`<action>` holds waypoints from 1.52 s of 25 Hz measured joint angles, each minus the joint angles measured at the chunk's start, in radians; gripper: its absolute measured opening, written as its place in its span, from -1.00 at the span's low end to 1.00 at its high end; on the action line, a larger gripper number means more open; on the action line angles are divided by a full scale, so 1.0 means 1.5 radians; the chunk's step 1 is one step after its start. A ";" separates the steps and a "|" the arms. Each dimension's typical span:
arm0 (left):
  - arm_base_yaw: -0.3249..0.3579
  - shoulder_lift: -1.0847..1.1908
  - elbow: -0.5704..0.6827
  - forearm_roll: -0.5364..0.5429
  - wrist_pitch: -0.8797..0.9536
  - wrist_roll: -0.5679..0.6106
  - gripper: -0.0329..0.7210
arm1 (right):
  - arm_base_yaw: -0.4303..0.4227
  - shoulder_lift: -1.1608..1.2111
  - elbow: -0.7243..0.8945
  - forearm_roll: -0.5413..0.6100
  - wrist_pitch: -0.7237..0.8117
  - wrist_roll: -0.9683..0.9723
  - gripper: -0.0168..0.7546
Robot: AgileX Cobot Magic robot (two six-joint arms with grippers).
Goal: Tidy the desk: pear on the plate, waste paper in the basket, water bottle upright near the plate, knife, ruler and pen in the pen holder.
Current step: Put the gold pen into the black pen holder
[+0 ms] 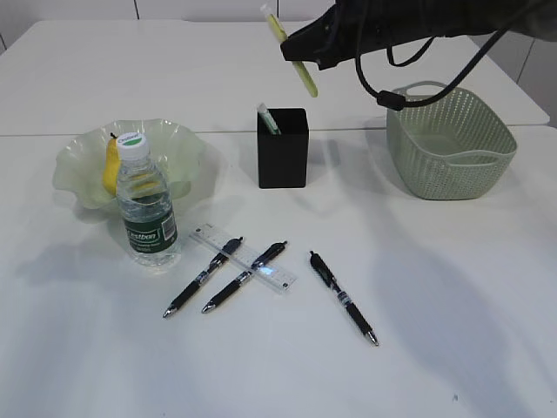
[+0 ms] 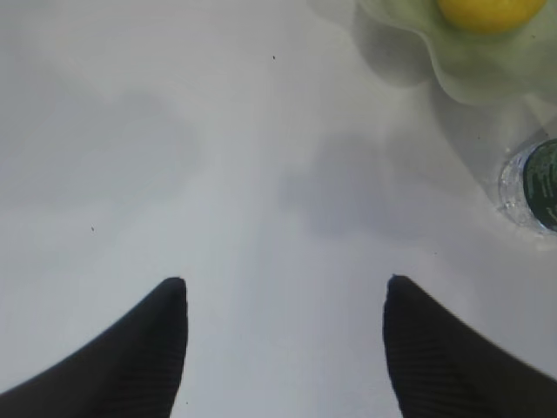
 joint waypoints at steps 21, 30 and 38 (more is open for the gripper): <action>0.000 0.000 0.000 0.000 0.000 0.000 0.41 | 0.008 0.093 0.000 0.268 -0.108 -0.178 -0.61; 0.000 0.000 0.000 0.000 -0.001 0.000 0.41 | 0.008 0.120 0.000 0.350 -0.116 -0.218 -0.61; 0.000 0.000 0.000 0.000 -0.010 0.000 0.41 | 0.008 0.150 0.000 0.353 -0.106 -0.218 -0.61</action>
